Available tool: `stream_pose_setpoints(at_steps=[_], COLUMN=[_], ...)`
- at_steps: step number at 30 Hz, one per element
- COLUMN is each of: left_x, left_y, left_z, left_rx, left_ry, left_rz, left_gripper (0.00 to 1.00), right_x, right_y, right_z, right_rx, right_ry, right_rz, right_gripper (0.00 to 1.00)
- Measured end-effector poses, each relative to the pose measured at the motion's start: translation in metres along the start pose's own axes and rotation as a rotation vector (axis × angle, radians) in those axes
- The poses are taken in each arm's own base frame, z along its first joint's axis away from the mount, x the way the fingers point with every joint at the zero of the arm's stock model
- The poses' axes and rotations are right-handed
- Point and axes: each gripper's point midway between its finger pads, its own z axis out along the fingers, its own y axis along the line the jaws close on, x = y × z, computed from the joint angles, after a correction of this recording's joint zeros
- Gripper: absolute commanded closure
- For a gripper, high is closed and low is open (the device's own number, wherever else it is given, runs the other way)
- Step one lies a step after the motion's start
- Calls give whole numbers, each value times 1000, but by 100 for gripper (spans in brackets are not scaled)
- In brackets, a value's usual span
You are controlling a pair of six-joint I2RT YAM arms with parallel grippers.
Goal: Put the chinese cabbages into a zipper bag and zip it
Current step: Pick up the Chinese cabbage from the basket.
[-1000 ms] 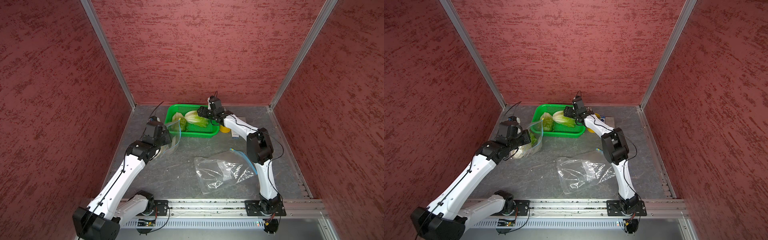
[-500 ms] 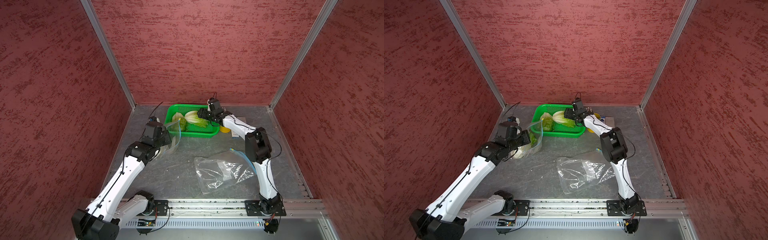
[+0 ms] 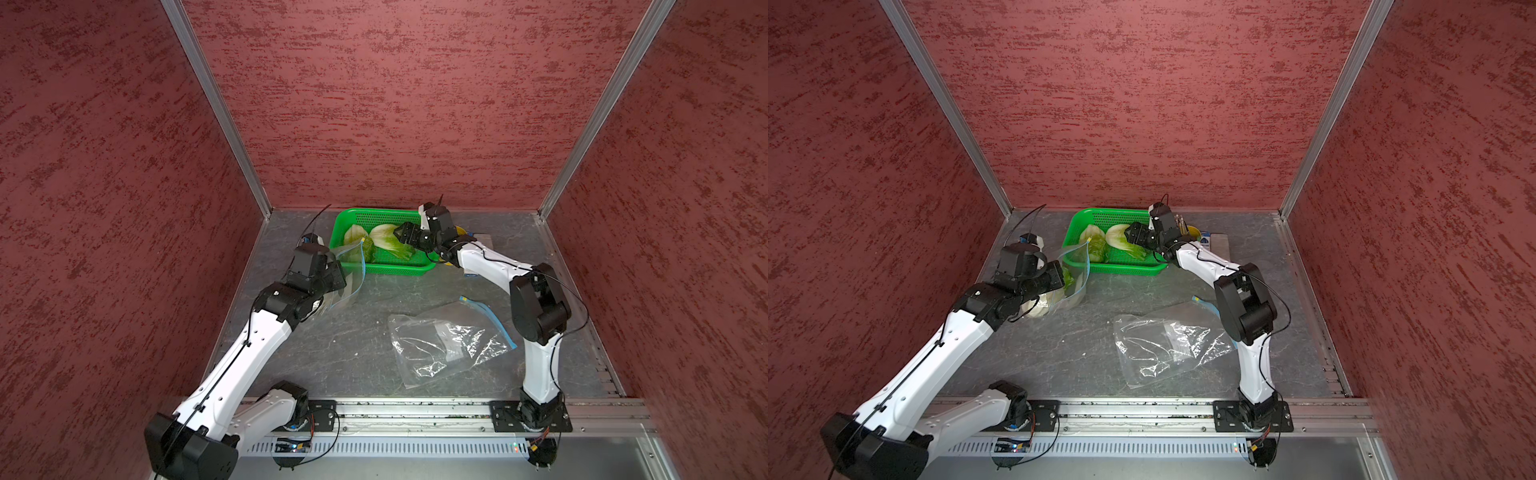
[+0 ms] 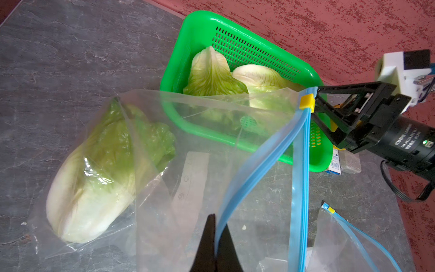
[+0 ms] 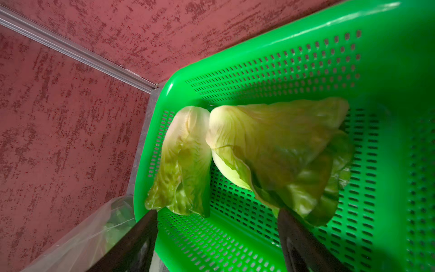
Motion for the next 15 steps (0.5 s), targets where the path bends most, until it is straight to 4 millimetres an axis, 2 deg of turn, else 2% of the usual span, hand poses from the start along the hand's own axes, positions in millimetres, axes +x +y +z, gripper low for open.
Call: stream_pose_setpoints(at_steps=[8, 15], left_x=[0, 3], left_y=[-3, -7], left_z=[0, 4], left_rx=[8, 13], left_ry=[-1, 8], left_rz=[-2, 6], left_gripper=[100, 100], right_x=[-4, 1], right_y=[-15, -28], right_z=[-1, 21], right_rx=[55, 79], right_ry=[-14, 10], right_rz=[61, 98], right_gripper=[16, 15])
